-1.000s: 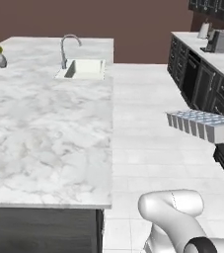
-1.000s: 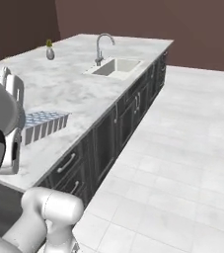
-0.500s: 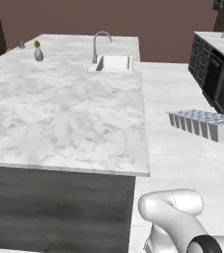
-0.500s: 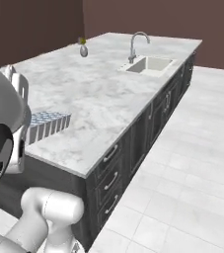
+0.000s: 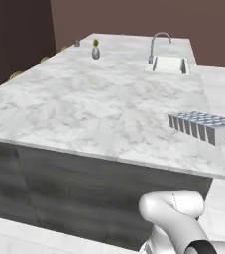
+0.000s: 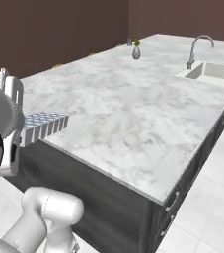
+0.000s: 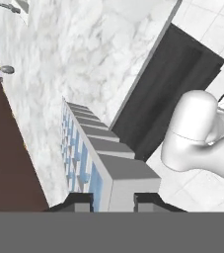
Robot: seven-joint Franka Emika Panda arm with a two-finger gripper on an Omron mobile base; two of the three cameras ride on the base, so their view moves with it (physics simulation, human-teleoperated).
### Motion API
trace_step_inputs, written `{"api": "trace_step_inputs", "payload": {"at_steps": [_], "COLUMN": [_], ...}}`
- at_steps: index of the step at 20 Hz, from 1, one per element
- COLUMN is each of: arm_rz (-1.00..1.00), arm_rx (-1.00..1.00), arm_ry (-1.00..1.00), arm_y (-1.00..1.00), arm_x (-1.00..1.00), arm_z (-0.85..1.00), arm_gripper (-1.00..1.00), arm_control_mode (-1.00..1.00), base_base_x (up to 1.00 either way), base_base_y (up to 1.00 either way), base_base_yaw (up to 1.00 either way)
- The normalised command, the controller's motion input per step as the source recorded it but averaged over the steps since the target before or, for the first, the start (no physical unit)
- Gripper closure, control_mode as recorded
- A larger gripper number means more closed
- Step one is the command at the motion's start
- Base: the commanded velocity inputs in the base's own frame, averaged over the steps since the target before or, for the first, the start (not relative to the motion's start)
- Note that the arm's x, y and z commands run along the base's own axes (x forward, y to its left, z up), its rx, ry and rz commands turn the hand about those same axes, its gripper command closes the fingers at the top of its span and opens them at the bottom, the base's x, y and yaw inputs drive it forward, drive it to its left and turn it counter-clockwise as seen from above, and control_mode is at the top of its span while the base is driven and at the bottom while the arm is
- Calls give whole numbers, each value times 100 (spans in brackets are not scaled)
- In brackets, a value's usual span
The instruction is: Open the freezer door, pick up the ice cube tray from the freezer, and place it on the dining counter.
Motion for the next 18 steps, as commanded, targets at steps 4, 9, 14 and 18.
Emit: {"api": "trace_step_inputs", "payload": {"at_steps": [4, 9, 14, 18], "arm_rz": [0, 0, 0, 0], "arm_rx": [0, 0, 0, 0], "arm_ry": [0, 0, 0, 0], "arm_y": [0, 0, 0, 0], "arm_x": [0, 0, 0, 0], "arm_z": [0, 0, 0, 0], "arm_gripper": [100, 100, 100, 100], "arm_control_mode": [100, 100, 100, 100], "base_base_x": [62, 51, 42, 29], "base_base_y": [46, 85, 97, 96], "base_base_yaw": [32, 11, 0, -13]}}
